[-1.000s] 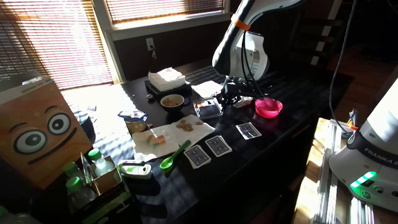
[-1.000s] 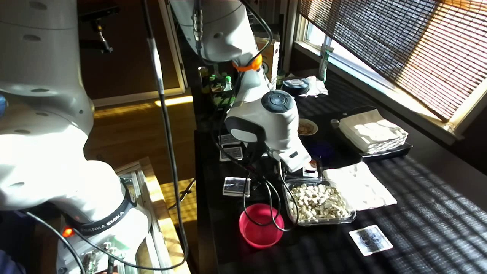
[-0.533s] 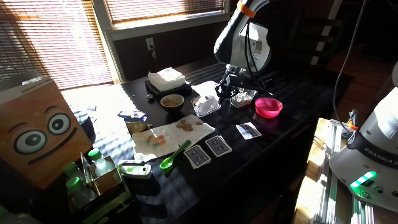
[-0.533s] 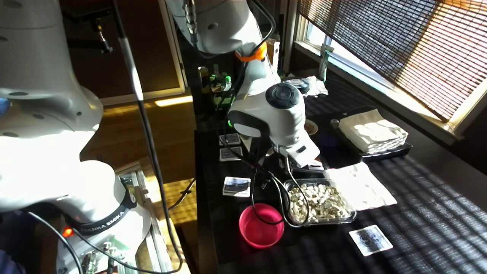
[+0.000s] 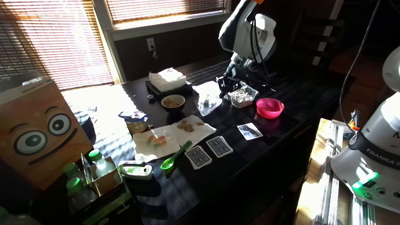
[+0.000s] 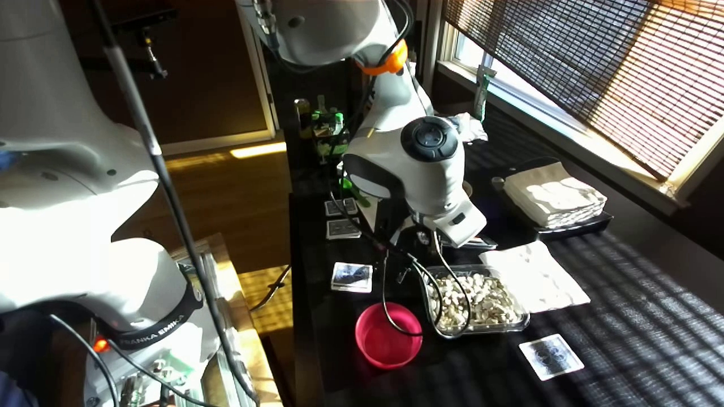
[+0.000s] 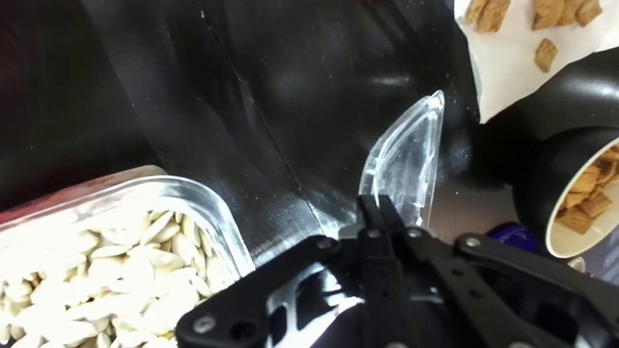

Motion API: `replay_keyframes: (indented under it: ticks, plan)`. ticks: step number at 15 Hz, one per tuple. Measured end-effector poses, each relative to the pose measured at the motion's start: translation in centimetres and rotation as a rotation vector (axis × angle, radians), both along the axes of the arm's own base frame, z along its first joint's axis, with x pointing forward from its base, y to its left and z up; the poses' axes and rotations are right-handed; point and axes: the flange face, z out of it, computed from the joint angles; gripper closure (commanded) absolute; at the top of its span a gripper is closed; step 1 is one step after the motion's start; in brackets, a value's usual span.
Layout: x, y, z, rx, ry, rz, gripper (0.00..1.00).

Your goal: Put the transparent lid on the transparent bowl

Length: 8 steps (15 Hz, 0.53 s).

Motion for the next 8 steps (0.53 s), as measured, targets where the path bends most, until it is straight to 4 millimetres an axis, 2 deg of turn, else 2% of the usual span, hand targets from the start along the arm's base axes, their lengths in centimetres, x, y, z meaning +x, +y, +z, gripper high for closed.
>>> replay_keyframes:
  ticks: [8]
  plan:
    - [-1.4, -1.9, 1.4, 0.108, -0.064, 0.035, 1.0]
